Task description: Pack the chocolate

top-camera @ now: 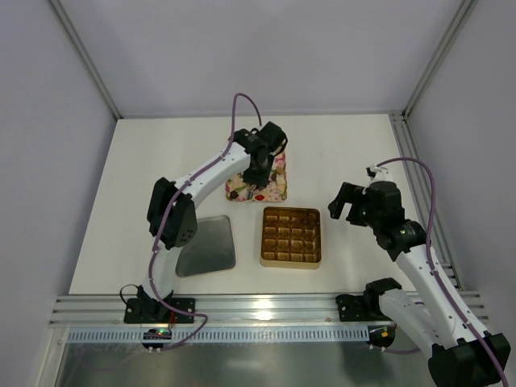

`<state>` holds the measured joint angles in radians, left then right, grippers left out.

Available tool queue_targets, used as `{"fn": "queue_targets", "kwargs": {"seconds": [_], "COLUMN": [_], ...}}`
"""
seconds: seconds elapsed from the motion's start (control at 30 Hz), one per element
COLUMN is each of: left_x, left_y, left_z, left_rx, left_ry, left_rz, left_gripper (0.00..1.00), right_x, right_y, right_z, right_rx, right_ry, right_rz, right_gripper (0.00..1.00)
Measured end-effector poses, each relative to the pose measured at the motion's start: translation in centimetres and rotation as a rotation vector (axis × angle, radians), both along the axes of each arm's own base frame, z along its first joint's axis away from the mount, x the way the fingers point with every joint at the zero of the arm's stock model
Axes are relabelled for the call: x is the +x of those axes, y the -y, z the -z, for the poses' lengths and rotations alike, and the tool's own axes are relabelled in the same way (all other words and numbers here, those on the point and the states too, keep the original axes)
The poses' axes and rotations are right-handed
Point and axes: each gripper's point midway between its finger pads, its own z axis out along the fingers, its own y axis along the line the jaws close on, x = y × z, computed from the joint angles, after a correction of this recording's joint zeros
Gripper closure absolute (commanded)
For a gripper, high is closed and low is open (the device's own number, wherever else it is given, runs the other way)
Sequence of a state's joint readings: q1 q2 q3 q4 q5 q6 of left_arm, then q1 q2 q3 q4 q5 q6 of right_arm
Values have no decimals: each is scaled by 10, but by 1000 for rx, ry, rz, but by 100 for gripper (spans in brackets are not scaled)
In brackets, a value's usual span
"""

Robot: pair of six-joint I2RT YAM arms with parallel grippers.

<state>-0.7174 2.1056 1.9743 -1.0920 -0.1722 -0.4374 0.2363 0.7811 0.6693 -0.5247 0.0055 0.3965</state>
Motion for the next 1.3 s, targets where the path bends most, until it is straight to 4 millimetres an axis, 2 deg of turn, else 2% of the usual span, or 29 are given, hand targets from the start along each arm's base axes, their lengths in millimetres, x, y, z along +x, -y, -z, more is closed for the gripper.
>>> {"fn": "queue_targets", "kwargs": {"seconds": [0.13,0.33,0.43,0.67,0.77,0.93,1.1,1.3], "left_x": [1,11,14,9,5,-15,-52,-91], "left_y": [0,6,7,4,2,-3,4,20], "left_z": [-4,-27,-32,-33,-39,-61,-82,-87], "left_rx": [1,-27,-33,-23,-35,-62,-100,-127], "left_ry": [6,59,73,58,60,76,93,80], "left_rz": [3,6,13,17,19,33,80,139], "left_gripper": [80,80,81,82,81,81,81,78], "right_x": [0,0,0,0,0,0,1,1], "right_y": [0,0,0,0,0,0,0,0], "right_z": [0,0,0,0,0,1,3,4], "right_rx": [0,0,0,0,0,0,-2,-2], "right_ry": [0,0,0,0,0,-3,-14,-16], "right_rz": [0,0,0,0,0,1,1,1], "right_gripper": [0,0,0,0,0,0,0,0]}}
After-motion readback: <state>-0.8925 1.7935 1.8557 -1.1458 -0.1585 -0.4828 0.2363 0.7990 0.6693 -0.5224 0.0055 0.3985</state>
